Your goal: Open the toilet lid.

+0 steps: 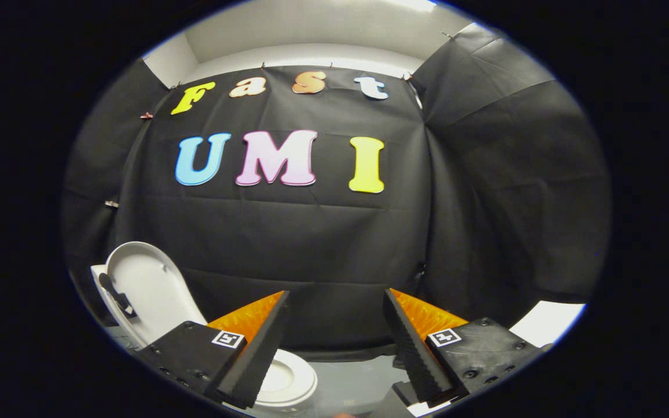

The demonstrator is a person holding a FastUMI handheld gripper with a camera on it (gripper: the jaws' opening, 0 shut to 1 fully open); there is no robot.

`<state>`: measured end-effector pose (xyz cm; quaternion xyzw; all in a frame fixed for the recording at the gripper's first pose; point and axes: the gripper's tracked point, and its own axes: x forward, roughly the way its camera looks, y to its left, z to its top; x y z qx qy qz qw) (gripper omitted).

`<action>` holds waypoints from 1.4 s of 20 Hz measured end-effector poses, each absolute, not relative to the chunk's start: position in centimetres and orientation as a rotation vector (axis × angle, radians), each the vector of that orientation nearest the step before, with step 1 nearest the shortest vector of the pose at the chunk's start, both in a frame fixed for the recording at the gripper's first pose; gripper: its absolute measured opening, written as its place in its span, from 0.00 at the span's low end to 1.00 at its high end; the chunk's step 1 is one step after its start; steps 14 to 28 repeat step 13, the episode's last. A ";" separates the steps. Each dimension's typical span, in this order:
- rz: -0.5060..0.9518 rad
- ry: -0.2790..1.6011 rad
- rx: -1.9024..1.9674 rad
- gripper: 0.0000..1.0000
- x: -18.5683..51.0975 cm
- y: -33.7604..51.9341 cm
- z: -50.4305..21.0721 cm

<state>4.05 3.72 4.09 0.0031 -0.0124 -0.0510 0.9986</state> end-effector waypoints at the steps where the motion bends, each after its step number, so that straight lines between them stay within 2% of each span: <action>1: -0.090 -0.010 0.005 0.99 4.0 4.0 3.6; 7: 0.002 0.065 0.092 0.99 3.4 6.3 2.7; 28: -0.017 0.061 0.084 0.99 3.3 6.0 3.0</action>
